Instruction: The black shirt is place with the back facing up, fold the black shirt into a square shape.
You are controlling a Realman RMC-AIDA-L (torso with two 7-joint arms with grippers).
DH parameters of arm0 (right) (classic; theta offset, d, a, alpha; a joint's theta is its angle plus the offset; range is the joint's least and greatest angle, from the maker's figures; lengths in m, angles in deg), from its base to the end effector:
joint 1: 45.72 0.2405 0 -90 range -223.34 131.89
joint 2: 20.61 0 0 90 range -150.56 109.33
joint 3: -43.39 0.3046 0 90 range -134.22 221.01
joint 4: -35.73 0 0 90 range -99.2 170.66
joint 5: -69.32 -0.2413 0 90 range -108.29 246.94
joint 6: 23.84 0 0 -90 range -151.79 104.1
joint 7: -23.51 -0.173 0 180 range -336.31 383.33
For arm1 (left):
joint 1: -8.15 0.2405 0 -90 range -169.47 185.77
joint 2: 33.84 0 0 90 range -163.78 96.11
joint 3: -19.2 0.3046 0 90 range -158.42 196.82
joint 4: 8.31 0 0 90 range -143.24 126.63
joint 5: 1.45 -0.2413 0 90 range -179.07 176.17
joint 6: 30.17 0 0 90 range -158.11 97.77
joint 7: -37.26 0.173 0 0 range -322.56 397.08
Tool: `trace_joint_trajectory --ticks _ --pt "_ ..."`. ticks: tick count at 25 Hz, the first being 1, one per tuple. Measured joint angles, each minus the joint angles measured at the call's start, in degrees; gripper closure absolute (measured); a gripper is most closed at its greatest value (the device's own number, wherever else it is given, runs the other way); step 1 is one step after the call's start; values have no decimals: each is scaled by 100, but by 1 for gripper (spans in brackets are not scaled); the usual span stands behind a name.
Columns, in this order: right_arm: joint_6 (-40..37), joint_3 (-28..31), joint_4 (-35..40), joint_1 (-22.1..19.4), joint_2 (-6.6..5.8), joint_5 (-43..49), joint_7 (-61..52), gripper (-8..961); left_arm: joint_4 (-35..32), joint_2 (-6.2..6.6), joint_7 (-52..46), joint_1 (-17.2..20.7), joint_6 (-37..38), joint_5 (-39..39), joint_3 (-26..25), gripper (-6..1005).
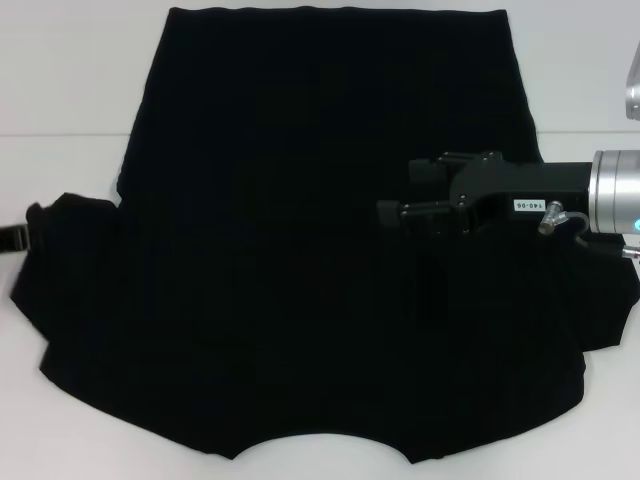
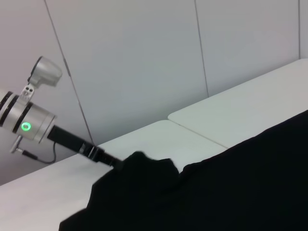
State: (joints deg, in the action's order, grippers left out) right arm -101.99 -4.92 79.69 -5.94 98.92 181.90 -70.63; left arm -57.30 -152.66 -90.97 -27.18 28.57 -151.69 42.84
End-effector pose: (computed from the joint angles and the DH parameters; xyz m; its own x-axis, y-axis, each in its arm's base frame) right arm 0.2235 0.4626 -0.0475 0.8194 -0.3331 -0.4664 -0.4629 -0.8645 -0.1958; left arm -0.4131 0.4566 0.0494 0.3642 0.7405 0.5649 0.8672 -0.0484 -0.4957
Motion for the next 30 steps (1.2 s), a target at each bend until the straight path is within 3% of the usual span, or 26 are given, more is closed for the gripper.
trace_joint_trajectory --ticks 9,16,20,25,27,30 --pt "10 0 -9 -114 -1 1 -29 22 56 62 -6 -213 -363 15 14 944" --pt "-17 -2 -10 -174 -1 1 -41 22 38 46 -9 -222 -211 27 29 929" --pt "-34 -3 -7 -189 0 1 -40 24 -211 19 159 -108 508 496 8 921" --pt "-43 4 3 -209 -10 1 -40 25 -345 7 693 54 1476 1621 0 911" --pt "-43 5 -7 -216 -14 1 -38 26 -248 -72 895 21 1872 1911 191 907" --pt "-45 6 -12 -230 -16 4 -41 26 -168 -187 954 -7 1868 1958 520 900"
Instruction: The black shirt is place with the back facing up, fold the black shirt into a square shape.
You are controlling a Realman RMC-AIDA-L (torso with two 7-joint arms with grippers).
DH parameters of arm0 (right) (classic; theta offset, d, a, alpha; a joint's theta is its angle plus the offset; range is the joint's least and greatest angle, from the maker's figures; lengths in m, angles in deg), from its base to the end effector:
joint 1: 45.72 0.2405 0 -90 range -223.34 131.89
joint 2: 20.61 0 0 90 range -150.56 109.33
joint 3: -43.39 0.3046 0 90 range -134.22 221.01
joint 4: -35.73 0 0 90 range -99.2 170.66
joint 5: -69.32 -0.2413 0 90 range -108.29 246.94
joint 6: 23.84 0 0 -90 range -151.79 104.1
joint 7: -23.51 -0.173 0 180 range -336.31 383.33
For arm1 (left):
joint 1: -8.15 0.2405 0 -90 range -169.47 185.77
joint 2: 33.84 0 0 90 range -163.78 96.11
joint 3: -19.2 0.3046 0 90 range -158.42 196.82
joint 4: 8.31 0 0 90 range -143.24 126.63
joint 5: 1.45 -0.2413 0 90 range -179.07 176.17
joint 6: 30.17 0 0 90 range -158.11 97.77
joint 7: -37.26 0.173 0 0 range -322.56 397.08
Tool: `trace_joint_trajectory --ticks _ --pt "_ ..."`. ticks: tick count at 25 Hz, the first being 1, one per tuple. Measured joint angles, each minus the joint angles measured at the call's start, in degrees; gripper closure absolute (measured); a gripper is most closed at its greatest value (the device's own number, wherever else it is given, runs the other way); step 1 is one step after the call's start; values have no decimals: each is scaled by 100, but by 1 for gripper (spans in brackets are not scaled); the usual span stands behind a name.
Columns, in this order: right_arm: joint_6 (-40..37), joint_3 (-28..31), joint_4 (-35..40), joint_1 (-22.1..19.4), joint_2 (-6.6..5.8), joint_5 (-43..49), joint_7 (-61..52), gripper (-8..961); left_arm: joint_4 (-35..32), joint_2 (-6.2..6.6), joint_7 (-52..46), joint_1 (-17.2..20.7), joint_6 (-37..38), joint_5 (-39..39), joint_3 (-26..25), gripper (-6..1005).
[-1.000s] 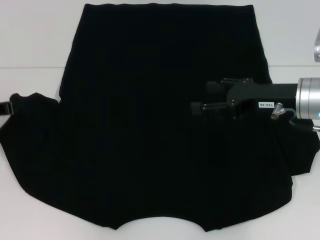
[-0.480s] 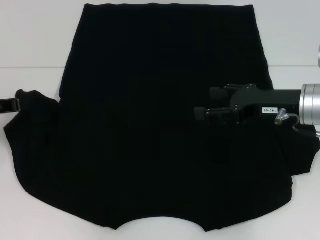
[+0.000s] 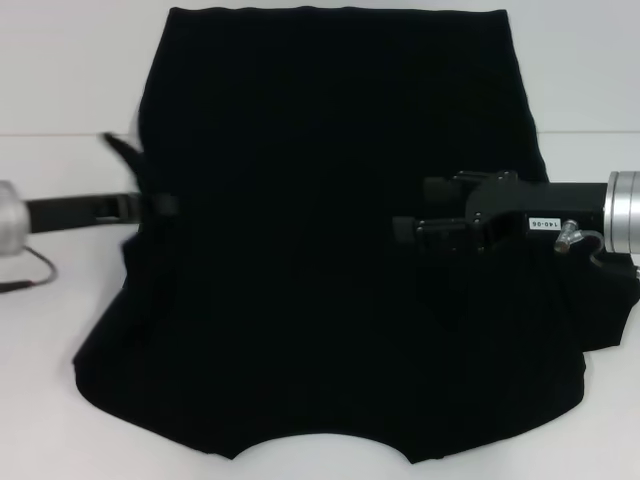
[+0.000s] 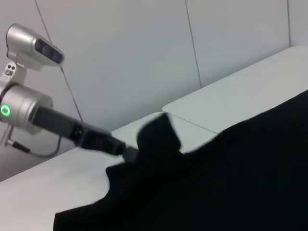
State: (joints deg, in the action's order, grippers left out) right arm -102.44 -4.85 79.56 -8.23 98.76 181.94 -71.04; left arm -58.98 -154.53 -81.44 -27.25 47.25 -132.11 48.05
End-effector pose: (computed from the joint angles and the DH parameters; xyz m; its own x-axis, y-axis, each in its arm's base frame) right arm 0.2424 0.4524 -0.0469 0.8020 -0.3732 -0.4663 -0.5018 -0.8445 -0.1870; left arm -0.3188 0.4507 0.0082 0.4678 0.6862 0.5570 0.8779 -0.4339 -0.2027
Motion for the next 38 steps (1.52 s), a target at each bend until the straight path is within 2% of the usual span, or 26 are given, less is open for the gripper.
trace_joint_trajectory --ticks 6,7,11,15,17,18,19,24,27,31,38 --pt "-36 31 31 -47 -30 0 -2 26 -89 -254 385 -17 53 185 490 888" --pt "-35 63 42 -51 -37 0 -2 25 -98 -267 464 -19 131 230 530 886" --pt "-36 222 55 -52 -112 -2 -146 25 -68 -257 1041 -19 878 647 689 744" --pt "-36 366 62 -51 -315 6 -718 36 33 -225 1542 82 1297 1054 662 592" --pt "-59 363 66 -50 -471 62 -1199 41 215 -193 2025 144 1583 1306 663 512" --pt "-168 344 67 -36 -657 225 -1801 44 308 -187 2236 158 1702 1385 669 471" --pt "-168 344 67 -36 -657 225 -1801 47 409 -183 2480 163 1816 1443 679 431" --pt "-500 381 77 -57 -1091 721 -3148 60 646 -229 3309 166 1949 1466 814 198" --pt "-649 554 80 -118 -1285 1140 -3819 68 762 -252 3742 169 1968 1456 970 169" --pt "-852 990 82 -153 -1392 1863 -4284 79 790 -308 4152 222 1907 1431 1314 130" --pt "-856 1286 23 -181 -1413 2666 -4606 98 801 -321 4240 200 1797 1377 1483 92"
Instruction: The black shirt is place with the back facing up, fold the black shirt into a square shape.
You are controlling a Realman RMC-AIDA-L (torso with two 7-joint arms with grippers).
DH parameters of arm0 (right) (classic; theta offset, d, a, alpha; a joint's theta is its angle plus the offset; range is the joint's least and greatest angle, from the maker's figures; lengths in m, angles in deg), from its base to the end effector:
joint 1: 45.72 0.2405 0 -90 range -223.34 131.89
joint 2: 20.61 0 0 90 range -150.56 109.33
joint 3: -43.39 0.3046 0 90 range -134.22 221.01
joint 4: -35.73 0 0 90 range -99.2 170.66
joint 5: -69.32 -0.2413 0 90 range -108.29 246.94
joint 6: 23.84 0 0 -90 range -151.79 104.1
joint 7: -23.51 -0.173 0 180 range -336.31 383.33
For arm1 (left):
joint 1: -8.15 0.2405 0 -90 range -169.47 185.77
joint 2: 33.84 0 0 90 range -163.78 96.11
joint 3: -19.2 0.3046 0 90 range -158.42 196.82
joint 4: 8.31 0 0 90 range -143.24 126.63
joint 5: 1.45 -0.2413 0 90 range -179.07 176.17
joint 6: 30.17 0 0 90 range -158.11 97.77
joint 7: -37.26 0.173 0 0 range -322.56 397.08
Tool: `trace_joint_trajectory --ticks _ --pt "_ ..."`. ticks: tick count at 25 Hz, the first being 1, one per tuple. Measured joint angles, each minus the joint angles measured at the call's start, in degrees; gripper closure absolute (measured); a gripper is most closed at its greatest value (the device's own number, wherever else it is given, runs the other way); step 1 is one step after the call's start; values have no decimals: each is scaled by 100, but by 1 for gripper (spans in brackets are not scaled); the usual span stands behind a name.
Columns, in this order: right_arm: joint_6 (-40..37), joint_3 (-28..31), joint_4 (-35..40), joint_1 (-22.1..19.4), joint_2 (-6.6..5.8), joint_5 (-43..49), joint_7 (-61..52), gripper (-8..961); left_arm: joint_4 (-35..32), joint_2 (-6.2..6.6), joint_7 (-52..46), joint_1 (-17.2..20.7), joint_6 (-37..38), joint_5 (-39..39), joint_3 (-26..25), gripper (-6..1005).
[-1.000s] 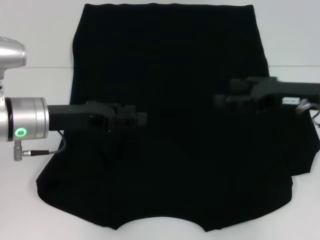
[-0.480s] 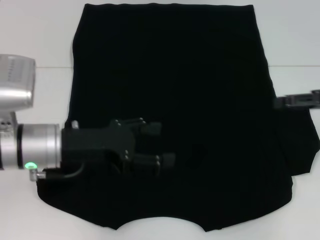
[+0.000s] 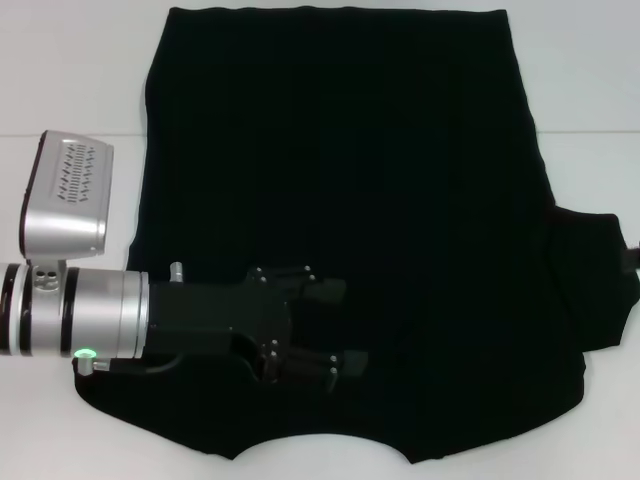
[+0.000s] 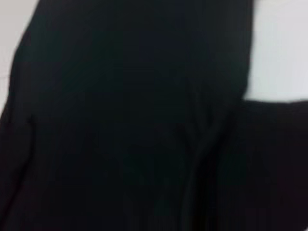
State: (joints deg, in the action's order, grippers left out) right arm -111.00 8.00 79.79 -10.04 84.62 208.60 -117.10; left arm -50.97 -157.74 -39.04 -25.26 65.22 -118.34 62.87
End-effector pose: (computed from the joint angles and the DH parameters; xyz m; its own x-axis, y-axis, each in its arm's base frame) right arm 0.3703 0.4358 0.0891 0.2200 -0.9094 -0.3531 -0.9663 -0.1535 -0.2066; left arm -0.2476 0.3752 -0.0820 0.8548 0.2008 0.4786 0.2434 -0.9695 -0.0280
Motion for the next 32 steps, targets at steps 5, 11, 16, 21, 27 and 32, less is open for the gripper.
trace_joint_trajectory --ticks 5,11,16,21,27,32 --pt "2 5 -208 -20 -6 223 -44 112 32 -2 2 -29 -17 -5 45 93" --pt "178 -24 -516 0 -13 414 -37 128 40 -3 1 -52 -223 -34 227 94" --pt "418 -37 -772 62 6 505 -37 142 64 -3 3 -95 -372 -36 343 94" --pt "634 -59 -909 134 66 511 -29 155 110 1 5 -137 -487 -36 381 95" --pt "1005 -87 -1079 222 148 519 -52 171 121 28 -20 -176 -557 -36 379 95" --pt "1242 -225 -1082 280 225 525 -49 185 121 33 -34 -178 -618 -36 378 95"
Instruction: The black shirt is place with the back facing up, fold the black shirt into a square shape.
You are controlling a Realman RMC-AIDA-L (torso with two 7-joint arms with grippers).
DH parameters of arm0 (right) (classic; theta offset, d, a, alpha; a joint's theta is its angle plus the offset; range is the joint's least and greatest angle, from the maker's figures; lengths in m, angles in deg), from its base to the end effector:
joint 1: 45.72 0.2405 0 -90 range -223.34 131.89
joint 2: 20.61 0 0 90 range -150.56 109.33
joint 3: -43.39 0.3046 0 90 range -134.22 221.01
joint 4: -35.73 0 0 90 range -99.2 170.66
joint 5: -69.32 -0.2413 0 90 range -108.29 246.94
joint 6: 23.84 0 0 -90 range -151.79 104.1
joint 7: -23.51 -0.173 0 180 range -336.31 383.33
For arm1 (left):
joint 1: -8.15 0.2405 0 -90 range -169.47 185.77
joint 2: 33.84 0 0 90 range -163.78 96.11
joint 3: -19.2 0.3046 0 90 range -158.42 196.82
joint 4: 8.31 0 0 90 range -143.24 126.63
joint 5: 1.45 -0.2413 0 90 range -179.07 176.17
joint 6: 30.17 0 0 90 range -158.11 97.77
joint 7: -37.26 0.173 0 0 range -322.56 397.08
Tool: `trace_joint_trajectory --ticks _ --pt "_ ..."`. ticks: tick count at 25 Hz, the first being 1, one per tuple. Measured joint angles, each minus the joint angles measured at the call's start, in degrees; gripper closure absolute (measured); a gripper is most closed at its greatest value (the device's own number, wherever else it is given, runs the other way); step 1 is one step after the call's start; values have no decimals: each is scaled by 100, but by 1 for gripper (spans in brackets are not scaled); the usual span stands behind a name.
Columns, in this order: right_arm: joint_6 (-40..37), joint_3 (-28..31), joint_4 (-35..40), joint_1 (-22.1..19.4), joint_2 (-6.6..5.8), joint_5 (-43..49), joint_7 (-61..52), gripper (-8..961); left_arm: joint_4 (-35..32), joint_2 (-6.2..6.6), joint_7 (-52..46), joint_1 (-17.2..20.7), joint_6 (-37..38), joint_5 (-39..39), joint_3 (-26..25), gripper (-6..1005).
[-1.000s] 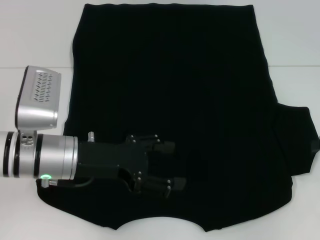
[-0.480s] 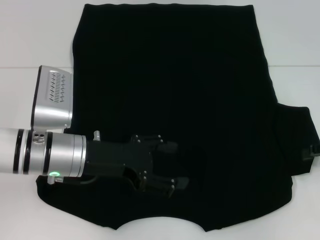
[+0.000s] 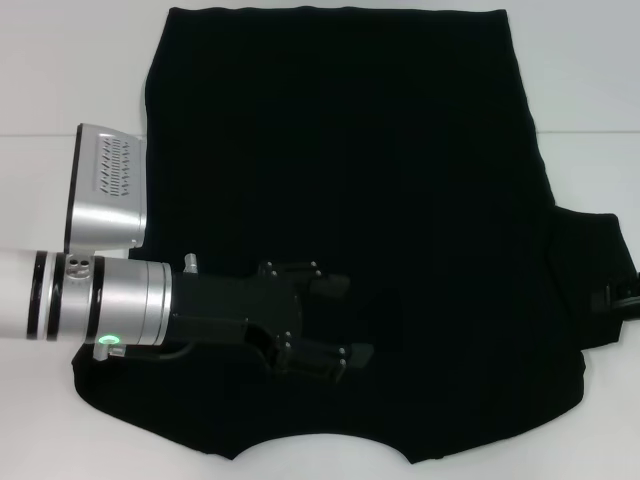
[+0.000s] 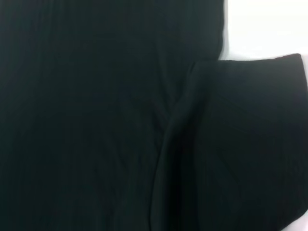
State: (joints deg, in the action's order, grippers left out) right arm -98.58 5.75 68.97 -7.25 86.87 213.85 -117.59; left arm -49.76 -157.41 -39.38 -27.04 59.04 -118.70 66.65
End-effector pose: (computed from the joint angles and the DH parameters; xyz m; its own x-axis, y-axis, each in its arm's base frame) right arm 0.3922 0.4436 0.0310 0.1640 -0.9343 -0.3166 -0.9595 -0.0765 -0.2712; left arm -0.2442 0.3914 -0.0949 0.8899 0.1890 0.4151 0.2379 -0.9689 -0.0688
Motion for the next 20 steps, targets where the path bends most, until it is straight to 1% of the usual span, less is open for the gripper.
trace_joint_trajectory --ticks 3,6,13,16,20 --pt "122 -190 6 26 48 7 -27 304 0 0 -10 0 -1 0 -17 95" --pt "151 -191 48 28 72 7 -29 426 -2 0 -19 2 -2 0 -29 94" --pt "163 -151 91 19 68 6 -29 728 -3 6 -32 3 -7 0 -43 94" --pt "252 -107 205 -72 88 -12 -2 869 -3 0 -45 14 -15 1 -43 94" --pt "337 193 593 -295 189 -47 110 919 -3 -14 -106 43 -22 9 -56 94"
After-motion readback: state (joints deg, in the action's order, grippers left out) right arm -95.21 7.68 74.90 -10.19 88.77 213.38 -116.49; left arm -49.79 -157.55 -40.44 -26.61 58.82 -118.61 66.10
